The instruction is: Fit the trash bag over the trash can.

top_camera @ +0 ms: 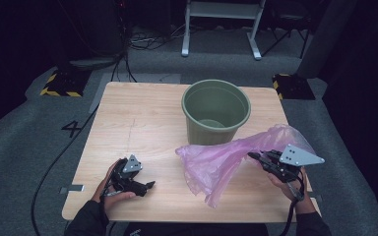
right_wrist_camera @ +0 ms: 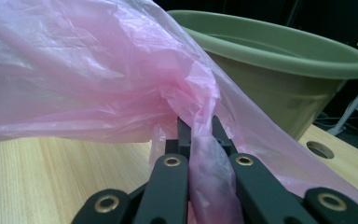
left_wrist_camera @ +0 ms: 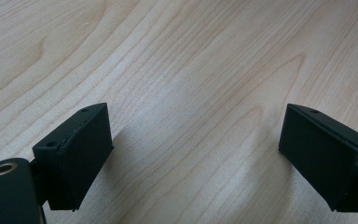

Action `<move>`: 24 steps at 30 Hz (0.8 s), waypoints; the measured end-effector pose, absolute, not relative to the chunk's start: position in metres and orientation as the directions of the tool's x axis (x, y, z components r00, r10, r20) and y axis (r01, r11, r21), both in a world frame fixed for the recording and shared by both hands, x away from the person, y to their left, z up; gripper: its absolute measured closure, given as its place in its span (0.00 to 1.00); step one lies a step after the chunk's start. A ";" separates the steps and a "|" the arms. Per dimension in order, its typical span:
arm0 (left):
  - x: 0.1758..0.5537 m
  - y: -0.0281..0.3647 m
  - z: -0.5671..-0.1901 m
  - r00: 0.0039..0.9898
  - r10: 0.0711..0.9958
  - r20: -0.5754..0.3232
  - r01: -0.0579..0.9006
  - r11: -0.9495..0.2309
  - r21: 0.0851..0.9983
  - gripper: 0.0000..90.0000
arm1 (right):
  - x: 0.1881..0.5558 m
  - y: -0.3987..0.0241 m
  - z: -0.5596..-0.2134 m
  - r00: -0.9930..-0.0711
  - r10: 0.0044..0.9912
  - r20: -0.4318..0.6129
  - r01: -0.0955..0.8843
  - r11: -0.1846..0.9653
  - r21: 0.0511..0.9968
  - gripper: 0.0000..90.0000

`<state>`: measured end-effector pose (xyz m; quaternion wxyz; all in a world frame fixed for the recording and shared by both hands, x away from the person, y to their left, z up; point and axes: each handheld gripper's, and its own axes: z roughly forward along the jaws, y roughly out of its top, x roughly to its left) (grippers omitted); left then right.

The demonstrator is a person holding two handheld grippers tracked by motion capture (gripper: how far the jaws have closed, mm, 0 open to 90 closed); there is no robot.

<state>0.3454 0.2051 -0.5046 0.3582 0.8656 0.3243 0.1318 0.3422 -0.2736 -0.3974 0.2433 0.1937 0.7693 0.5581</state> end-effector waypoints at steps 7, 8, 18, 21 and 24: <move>0.345 0.204 -0.505 0.750 0.662 -0.005 0.472 -0.529 0.705 0.10 | 0.343 -0.267 -0.384 -0.794 0.583 -0.172 0.005 0.289 0.957 0.99; 0.345 0.204 -0.505 0.749 0.662 -0.006 0.473 -0.529 0.705 0.10 | 0.343 -0.266 -0.382 -0.792 0.584 -0.180 0.002 0.296 0.955 0.99; 0.345 0.204 -0.504 0.749 0.662 -0.004 0.473 -0.531 0.703 0.10 | 0.347 -0.271 -0.362 -0.755 0.629 -0.186 -0.026 0.255 0.967 0.99; 0.345 0.204 -0.504 0.744 0.668 -0.006 0.478 -0.526 0.704 0.10 | 0.349 -0.273 -0.355 -0.735 0.650 -0.191 -0.028 0.252 0.967 0.99; 0.345 0.202 -0.503 0.739 0.673 -0.004 0.486 -0.529 0.696 0.10 | 0.353 -0.277 -0.350 -0.719 0.669 -0.192 -0.030 0.246 0.969 0.99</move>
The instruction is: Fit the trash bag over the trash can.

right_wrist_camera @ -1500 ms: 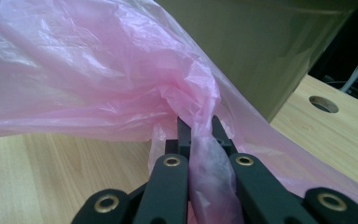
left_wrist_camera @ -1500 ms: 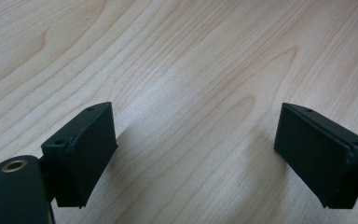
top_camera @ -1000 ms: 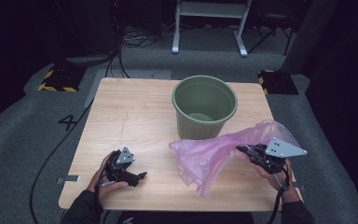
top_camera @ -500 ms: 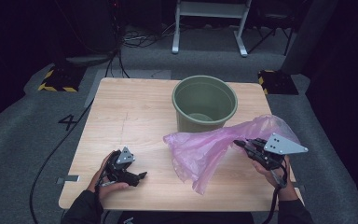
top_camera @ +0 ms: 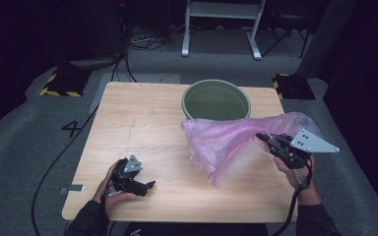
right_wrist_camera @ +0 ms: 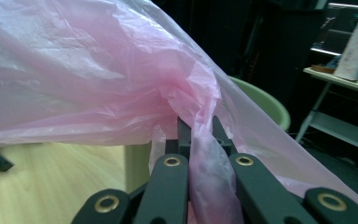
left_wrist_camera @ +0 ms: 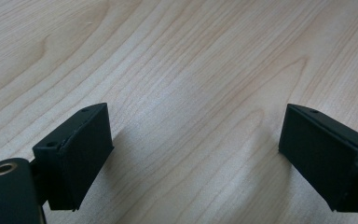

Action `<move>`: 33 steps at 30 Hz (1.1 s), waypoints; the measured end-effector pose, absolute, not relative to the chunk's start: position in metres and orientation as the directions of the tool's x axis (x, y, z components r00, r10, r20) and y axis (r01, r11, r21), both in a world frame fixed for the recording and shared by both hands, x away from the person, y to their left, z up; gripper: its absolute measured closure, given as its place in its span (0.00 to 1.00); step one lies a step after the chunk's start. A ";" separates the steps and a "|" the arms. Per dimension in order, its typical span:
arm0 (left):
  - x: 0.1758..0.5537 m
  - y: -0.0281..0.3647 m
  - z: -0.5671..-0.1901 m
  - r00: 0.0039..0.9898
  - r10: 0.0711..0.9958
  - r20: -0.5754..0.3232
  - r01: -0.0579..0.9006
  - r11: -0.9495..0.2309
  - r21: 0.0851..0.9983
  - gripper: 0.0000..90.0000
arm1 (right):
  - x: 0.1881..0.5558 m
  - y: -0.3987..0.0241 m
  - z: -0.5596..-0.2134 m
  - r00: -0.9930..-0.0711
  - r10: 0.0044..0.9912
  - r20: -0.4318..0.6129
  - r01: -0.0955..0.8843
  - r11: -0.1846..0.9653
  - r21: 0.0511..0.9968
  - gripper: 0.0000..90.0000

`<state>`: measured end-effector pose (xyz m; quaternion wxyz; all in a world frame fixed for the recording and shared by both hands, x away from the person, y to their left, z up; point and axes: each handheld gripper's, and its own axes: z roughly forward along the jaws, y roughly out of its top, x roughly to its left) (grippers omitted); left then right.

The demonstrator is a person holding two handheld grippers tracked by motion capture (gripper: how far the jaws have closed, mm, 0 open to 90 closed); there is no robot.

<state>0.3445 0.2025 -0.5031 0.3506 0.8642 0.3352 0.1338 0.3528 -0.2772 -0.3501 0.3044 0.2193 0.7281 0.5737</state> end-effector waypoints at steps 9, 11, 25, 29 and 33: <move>0.342 0.197 -0.494 0.740 0.673 0.010 0.463 -0.520 0.718 0.17 | 0.372 -0.289 -0.338 -0.645 0.739 -0.194 -0.016 0.241 0.970 0.99; 0.341 0.196 -0.489 0.737 0.675 0.024 0.448 -0.516 0.730 0.18 | 0.377 -0.290 -0.336 -0.634 0.748 -0.196 -0.012 0.245 0.970 0.99; 0.332 0.176 -0.422 0.742 0.671 0.011 0.315 -0.363 0.877 0.17 | 0.404 -0.291 -0.327 -0.537 0.820 -0.198 0.032 0.254 0.967 0.99; 0.333 0.165 -0.401 0.759 0.650 0.038 0.258 -0.354 0.899 0.17 | 0.410 -0.291 -0.327 -0.523 0.832 -0.187 0.052 0.250 0.967 0.99; 0.335 0.151 -0.379 0.756 0.646 0.107 0.191 -0.373 0.908 0.18 | 0.416 -0.290 -0.327 -0.512 0.840 -0.179 0.070 0.248 0.966 0.99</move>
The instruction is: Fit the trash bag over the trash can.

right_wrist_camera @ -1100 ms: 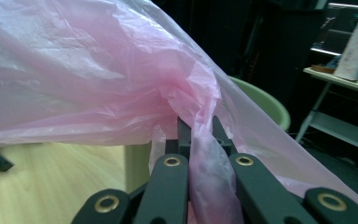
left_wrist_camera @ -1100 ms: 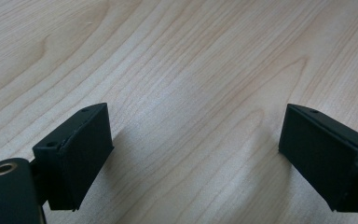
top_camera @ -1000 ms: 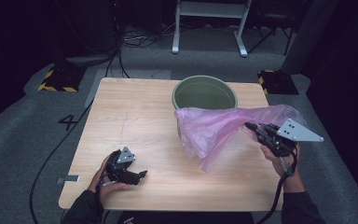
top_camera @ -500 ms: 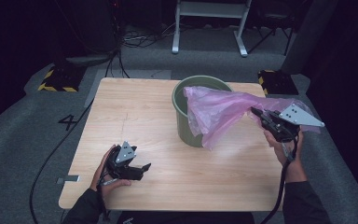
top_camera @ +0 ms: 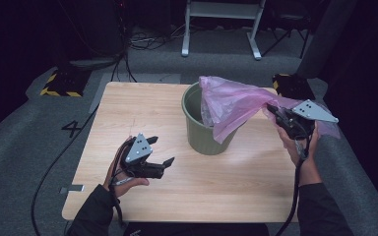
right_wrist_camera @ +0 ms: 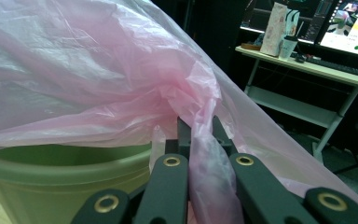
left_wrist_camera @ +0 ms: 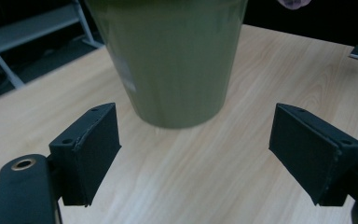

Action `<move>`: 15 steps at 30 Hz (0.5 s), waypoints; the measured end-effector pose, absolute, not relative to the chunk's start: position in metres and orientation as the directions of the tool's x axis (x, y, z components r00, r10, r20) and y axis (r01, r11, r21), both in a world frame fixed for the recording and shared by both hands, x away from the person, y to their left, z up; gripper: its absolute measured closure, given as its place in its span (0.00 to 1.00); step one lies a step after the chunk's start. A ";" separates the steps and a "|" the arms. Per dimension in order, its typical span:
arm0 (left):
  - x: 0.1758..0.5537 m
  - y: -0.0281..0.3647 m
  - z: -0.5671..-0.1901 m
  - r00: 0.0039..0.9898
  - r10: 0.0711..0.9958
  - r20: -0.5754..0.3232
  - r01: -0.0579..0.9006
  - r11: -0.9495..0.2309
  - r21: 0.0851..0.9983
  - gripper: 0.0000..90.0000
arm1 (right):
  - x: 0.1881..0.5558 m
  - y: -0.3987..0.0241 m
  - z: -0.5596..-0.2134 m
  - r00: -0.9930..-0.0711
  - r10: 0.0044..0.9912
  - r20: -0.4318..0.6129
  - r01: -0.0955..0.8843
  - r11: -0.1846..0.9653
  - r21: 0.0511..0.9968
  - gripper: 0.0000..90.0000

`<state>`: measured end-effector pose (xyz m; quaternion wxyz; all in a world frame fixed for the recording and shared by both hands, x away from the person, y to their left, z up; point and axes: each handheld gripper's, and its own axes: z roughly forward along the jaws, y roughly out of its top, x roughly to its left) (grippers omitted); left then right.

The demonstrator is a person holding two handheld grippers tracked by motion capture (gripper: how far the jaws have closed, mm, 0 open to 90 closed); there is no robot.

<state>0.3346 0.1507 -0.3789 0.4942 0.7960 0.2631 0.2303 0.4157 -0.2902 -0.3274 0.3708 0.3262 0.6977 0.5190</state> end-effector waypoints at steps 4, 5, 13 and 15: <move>0.336 0.137 -0.359 0.759 0.639 0.128 0.143 -0.355 0.924 0.20 | 0.420 -0.287 -0.327 -0.503 0.846 -0.177 0.084 0.252 0.964 0.99; 0.335 0.132 -0.354 0.740 0.651 0.166 0.101 -0.351 0.931 0.20 | 0.421 -0.286 -0.328 -0.502 0.846 -0.180 0.087 0.257 0.963 0.99; 0.353 0.099 -0.330 0.774 0.602 0.199 0.058 -0.380 0.923 0.26 | 0.429 -0.283 -0.327 -0.454 0.870 -0.191 0.106 0.266 0.958 0.99; 0.360 0.093 -0.328 0.775 0.598 0.204 0.055 -0.386 0.921 0.26 | 0.429 -0.284 -0.327 -0.451 0.872 -0.190 0.107 0.264 0.959 0.99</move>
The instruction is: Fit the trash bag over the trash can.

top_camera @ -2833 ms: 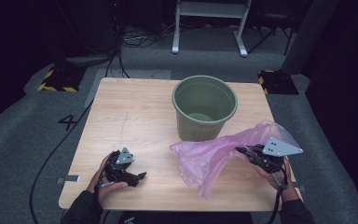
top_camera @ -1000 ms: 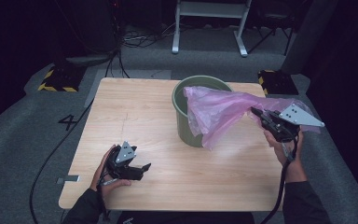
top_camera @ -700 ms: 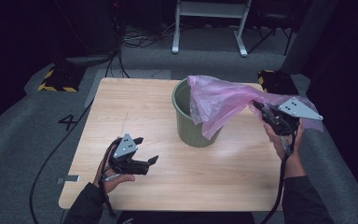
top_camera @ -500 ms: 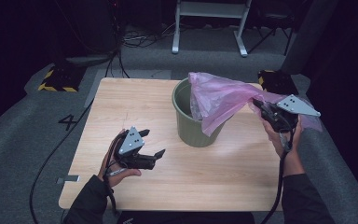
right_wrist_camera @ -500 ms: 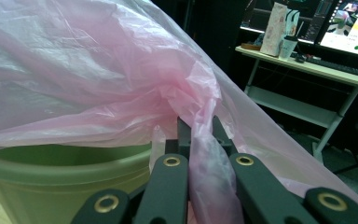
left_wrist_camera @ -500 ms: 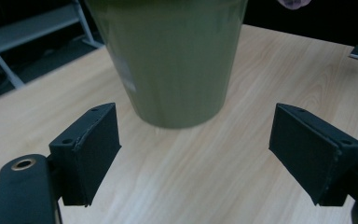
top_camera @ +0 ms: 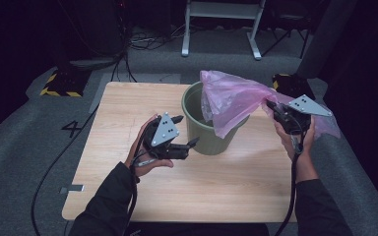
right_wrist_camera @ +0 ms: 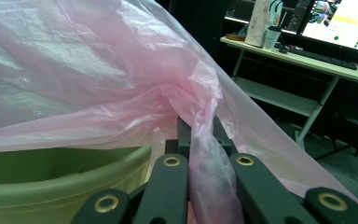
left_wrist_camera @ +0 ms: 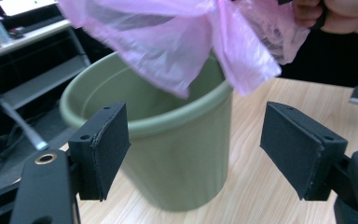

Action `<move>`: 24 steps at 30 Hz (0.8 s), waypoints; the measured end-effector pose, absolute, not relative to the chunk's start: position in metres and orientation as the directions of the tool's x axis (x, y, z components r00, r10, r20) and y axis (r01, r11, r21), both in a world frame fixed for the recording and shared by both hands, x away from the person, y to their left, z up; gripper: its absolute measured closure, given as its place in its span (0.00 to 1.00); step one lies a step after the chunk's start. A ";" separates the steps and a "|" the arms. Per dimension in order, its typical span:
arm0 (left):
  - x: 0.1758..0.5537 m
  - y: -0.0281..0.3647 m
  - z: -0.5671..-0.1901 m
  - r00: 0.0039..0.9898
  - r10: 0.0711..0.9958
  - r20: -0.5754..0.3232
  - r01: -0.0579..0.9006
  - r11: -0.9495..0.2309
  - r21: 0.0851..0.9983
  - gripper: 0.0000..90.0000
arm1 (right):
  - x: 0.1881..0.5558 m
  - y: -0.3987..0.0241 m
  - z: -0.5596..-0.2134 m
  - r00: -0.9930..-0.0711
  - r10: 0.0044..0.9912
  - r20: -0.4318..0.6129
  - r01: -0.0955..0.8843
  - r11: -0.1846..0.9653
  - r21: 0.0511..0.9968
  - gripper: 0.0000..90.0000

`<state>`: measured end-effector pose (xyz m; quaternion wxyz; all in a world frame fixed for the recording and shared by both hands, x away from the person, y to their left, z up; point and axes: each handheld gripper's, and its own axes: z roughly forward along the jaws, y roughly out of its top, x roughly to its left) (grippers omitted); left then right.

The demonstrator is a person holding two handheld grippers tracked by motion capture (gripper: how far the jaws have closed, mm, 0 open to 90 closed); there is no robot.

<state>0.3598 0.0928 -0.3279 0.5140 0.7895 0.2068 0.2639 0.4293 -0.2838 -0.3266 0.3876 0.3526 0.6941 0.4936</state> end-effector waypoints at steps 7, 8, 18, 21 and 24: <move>0.394 0.080 -0.316 0.783 0.592 0.190 0.086 -0.405 0.910 0.25 | 0.434 -0.278 -0.329 -0.453 0.861 -0.230 0.125 0.317 0.940 0.98; 0.396 0.079 -0.313 0.787 0.589 0.182 0.086 -0.397 0.914 0.25 | 0.433 -0.276 -0.329 -0.446 0.862 -0.241 0.119 0.324 0.939 0.98; 0.420 0.044 -0.300 0.781 0.585 0.218 0.071 -0.430 0.900 0.27 | 0.432 -0.260 -0.334 -0.418 0.845 -0.333 0.103 0.409 0.907 0.98; 0.427 0.038 -0.304 0.800 0.566 0.199 0.078 -0.427 0.901 0.30 | 0.431 -0.257 -0.336 -0.431 0.838 -0.335 0.099 0.413 0.905 0.97; 0.433 0.035 -0.308 0.790 0.579 0.199 0.091 -0.432 0.897 0.37 | 0.429 -0.257 -0.337 -0.457 0.828 -0.326 0.083 0.404 0.911 0.96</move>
